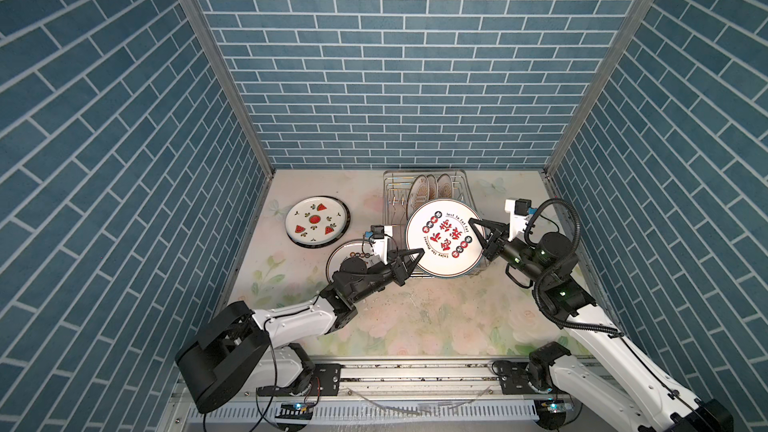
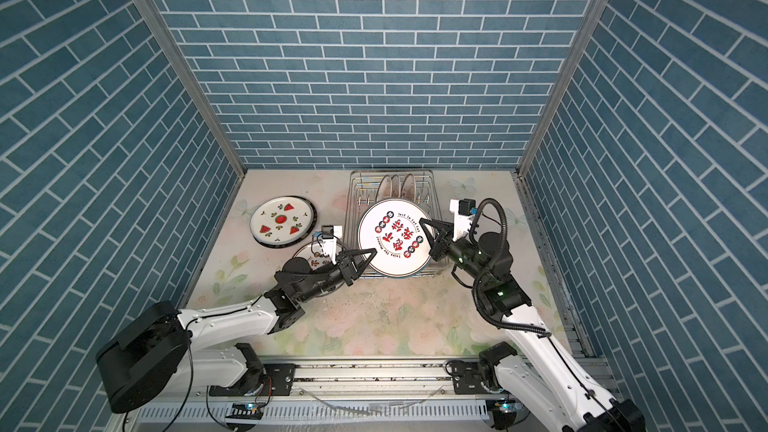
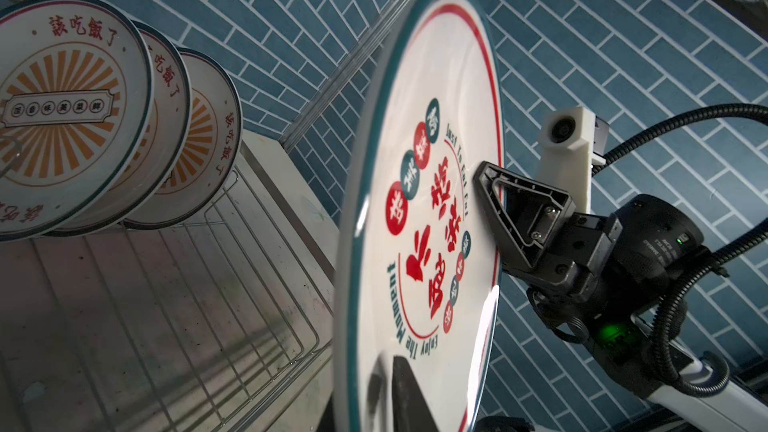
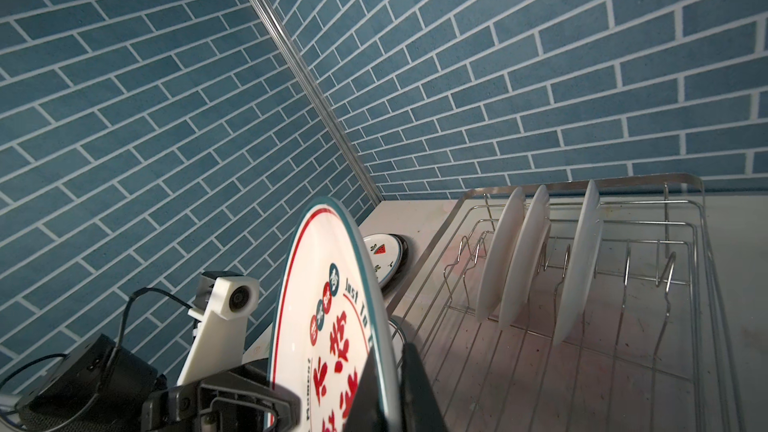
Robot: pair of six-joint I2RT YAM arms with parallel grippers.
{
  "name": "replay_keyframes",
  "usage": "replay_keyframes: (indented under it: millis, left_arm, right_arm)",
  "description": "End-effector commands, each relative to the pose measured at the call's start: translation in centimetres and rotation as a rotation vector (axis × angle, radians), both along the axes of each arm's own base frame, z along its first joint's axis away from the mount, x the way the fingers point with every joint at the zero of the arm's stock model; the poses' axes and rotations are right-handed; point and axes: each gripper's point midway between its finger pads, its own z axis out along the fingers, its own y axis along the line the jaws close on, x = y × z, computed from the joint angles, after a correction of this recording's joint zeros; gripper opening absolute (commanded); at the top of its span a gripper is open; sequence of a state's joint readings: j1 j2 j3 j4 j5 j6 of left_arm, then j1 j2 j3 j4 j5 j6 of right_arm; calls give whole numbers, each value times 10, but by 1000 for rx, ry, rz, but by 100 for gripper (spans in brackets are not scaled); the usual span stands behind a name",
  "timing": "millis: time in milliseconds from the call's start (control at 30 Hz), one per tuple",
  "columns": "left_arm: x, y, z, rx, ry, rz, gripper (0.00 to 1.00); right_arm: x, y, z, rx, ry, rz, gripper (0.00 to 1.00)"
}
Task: Unload the plates from the dish rack
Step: 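Bring the plate toward the left gripper and close the left gripper on its rim, then carry the plate toward the table plate with the left gripper while the right releases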
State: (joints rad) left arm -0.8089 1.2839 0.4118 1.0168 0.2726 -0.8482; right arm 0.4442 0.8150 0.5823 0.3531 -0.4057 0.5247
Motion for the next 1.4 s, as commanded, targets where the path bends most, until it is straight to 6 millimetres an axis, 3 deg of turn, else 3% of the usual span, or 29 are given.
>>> replay_keyframes:
  millis: [0, 100, 300, 433, 600, 667, 767, 933, 1100, 1367]
  left_arm:
    - [-1, -6, 15, -29, -42, -27, 10]
    - [1, -6, 14, -35, -36, -15, 0]
    - [4, -3, 11, -37, -24, 5, 0]
    - [5, -2, 10, -47, -17, 13, 0]
    - [6, -1, 9, -53, -6, 23, 0]
    - [7, 0, 7, -53, 0, 32, 0]
    - [8, 2, 7, -56, 5, 39, 0]
    - [8, 5, 6, -60, 8, 55, 0]
    - [24, 27, -12, -20, 77, 196, 0]
    - [21, 63, -8, -36, 63, 297, 0]
  right_arm:
    - [-5, -1, 16, 57, -40, 17, 0]
    - [-3, 0, 12, 44, -39, 11, 0]
    - [-4, 8, 4, 26, -50, 65, 0]
    - [-4, 11, -1, 23, -47, 79, 17]
    - [-6, 14, -3, 22, -43, 106, 51]
    - [-6, 15, -6, 19, -31, 112, 75]
    - [-6, 15, -9, 13, -10, 110, 99]
    - [-1, 13, -18, -3, 32, 81, 99]
    - [27, 0, -54, -51, 221, -69, 97]
    - [20, 13, -36, 14, 140, 20, 99]
